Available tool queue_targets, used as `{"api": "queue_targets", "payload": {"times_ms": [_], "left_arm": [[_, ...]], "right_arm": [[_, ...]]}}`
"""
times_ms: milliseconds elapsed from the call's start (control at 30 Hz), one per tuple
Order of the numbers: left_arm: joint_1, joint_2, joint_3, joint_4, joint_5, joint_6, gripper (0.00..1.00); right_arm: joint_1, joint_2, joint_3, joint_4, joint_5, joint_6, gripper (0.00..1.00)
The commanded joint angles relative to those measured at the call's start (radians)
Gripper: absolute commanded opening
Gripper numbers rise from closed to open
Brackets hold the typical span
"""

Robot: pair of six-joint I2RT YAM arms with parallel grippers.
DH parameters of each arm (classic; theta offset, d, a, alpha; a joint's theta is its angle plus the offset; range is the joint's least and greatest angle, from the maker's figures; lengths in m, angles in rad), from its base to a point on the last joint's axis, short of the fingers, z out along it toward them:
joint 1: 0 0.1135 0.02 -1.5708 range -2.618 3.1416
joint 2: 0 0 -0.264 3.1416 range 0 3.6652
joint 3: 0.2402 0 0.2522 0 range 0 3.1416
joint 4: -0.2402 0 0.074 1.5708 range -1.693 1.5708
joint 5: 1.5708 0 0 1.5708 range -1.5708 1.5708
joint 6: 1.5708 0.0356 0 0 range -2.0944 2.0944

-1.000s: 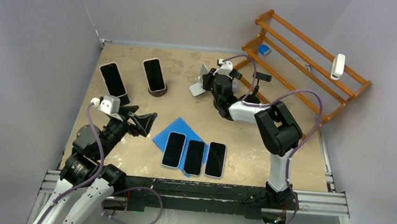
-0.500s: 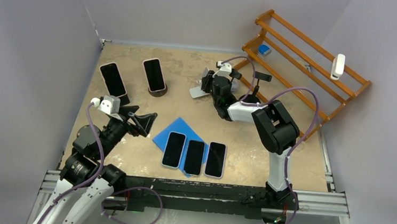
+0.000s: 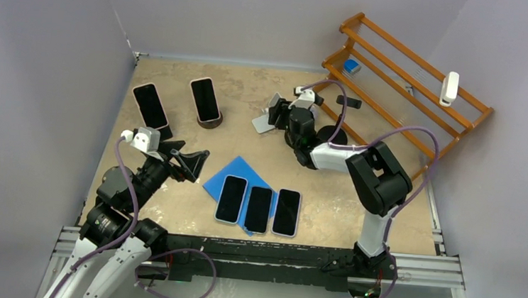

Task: Remove the phone from the phone stand
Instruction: Place the phone stand at the center of the board.

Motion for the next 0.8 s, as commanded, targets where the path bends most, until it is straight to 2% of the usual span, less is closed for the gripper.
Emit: {"api": "queue_targets", "payload": {"times_ms": [0, 200, 333, 500, 767], "left_arm": [[0.007, 0.003, 0.0, 0.056, 0.011, -0.006, 0.81], [0.007, -0.002, 0.0, 0.054, 0.009, -0.006, 0.81], [0.007, -0.002, 0.0, 0.054, 0.011, -0.008, 0.81], [0.007, -0.001, 0.0, 0.051, 0.009, -0.008, 0.81], [0.007, -0.008, 0.002, 0.044, -0.002, -0.011, 0.81]], "right_arm": [[0.014, -0.116, -0.033, 0.066, 0.021, -0.017, 0.61], [0.111, -0.23, -0.078, 0.059, 0.041, -0.068, 0.61], [0.17, -0.235, -0.069, 0.047, 0.018, -0.081, 0.54], [0.192, -0.135, 0.028, -0.026, -0.084, -0.058, 0.38], [0.197, 0.091, 0.23, -0.165, -0.153, -0.029, 0.38]]}}
